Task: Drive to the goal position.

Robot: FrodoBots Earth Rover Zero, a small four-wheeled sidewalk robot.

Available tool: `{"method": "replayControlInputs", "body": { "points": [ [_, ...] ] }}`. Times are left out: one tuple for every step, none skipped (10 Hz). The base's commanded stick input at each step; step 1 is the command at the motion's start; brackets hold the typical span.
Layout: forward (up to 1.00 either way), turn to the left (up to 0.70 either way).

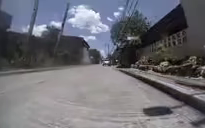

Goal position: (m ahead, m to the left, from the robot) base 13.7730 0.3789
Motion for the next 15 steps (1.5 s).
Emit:
{"method": "replayControlInputs", "body": {
  "points": [
    [1.00, 0.00],
    [1.00, 0.00],
    [1.00, 0.00],
    [1.00, 0.00],
    [1.00, 0.00],
    [1.00, 0.00],
    [1.00, 0.00],
    [1.00, 0.00],
    [1.00, 0.00],
    [1.00, 0.00],
    [1.00, 0.00],
    [1.00, 0.00],
    [1.00, 0.00],
    [1.00, 0.00],
    [1.00, 0.00]
  ]
}}
